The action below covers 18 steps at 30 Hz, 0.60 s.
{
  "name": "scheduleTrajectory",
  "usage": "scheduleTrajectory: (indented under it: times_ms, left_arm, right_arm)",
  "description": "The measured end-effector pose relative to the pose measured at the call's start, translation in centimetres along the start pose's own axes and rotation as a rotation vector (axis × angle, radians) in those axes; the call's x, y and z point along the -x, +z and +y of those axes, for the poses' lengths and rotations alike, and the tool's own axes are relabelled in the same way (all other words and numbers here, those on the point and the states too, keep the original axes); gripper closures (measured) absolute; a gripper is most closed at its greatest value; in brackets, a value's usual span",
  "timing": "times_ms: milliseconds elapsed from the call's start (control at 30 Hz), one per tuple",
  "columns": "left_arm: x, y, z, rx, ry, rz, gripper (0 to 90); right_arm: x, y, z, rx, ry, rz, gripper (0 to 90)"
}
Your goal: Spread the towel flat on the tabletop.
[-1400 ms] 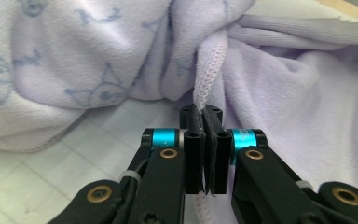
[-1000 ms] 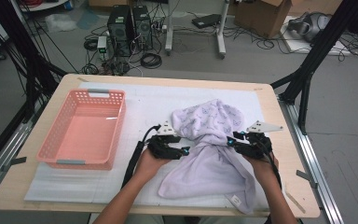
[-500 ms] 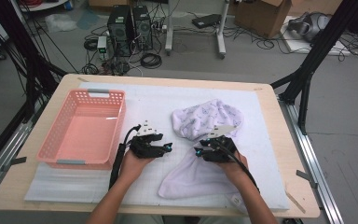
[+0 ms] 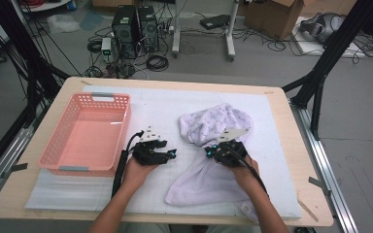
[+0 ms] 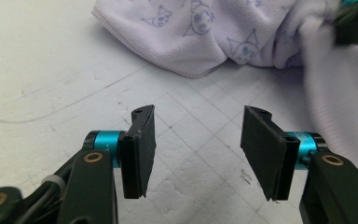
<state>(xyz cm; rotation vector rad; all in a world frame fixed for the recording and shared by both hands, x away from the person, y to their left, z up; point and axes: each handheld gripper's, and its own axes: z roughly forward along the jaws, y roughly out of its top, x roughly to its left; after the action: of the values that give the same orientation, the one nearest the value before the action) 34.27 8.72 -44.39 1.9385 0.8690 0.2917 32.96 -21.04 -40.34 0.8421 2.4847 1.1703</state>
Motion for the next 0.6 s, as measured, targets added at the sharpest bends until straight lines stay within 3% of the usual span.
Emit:
scheduleTrajectory:
  times_ms: [133, 300, 400, 600]
  left_arm:
    - [0.1, 0.1, 0.0, 0.002, 0.000, -0.006, 45.8]
    - [0.3, 0.5, 0.0, 0.004, -0.005, -0.015, 46.7]
    - [0.6, 0.7, 0.0, 0.007, -0.004, -0.027, 48.1]
    - [0.7, 0.9, -0.1, 0.001, -0.004, -0.035, 49.3]
  right_arm:
    - [1.7, -3.9, -0.7, 0.105, 0.075, -0.014, 88.3]
    - [4.2, -9.3, -3.0, 0.243, 0.217, -0.034, 88.3]
    - [5.6, -11.4, -4.5, 0.258, 0.259, -0.110, 88.3]
    - [8.9, -13.3, -7.7, 0.124, 0.333, -0.421, 88.3]
